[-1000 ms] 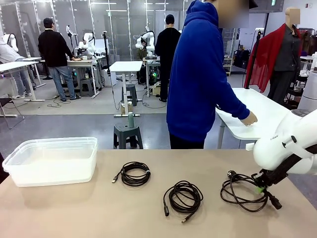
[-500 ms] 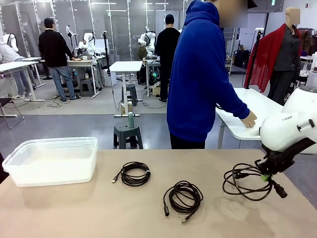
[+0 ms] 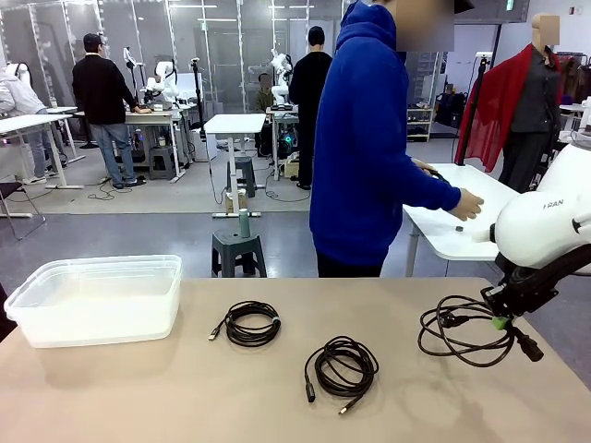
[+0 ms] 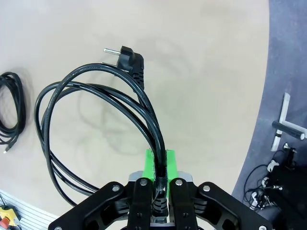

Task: Organize and store the cables.
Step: Place the Power Cable into the Organizing box.

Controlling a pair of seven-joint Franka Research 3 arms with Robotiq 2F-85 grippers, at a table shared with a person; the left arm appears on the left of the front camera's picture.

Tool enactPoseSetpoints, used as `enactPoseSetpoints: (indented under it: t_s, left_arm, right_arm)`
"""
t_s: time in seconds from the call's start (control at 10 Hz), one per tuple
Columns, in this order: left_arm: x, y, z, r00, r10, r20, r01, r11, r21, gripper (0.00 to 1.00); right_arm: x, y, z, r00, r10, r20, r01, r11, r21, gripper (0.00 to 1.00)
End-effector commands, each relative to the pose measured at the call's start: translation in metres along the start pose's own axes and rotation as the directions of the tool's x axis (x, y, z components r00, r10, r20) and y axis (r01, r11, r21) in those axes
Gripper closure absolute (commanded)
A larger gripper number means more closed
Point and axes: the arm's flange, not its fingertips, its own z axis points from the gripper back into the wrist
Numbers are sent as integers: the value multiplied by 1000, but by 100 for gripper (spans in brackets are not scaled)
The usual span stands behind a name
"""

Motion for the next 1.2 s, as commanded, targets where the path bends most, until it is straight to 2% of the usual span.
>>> enactPoseSetpoints:
  t_s: [0.0,0.4,0.5,0.6,0.8,1.1]
  left_arm:
    - [0,0,0,1000,0,0,0,1000,0,0]
    - [0,0,0,1000,0,0,0,1000,0,0]
    - [0,0,0,1000,0,0,0,1000,0,0]
    - [0,0,0,1000,0,0,0,1000,0,0]
    - [0,0,0,1000,0,0,0,1000,0,0]
    - [0,0,0,1000,0,0,0,1000,0,0]
  right_arm:
    - [3,-1,-5,1000,0,12,0,1000,-4,100]
    - [3,-1,-5,1000,0,12,0,1000,-4,100]
    - [1,0,-6,1000,0,-8,0,1000,1,89]
    - [2,5,3,998,15,68,-15,1000,7,89]
    - [1,15,46,989,20,144,-25,999,31,89]
    - [13,56,92,990,78,118,-77,997,-17,89]
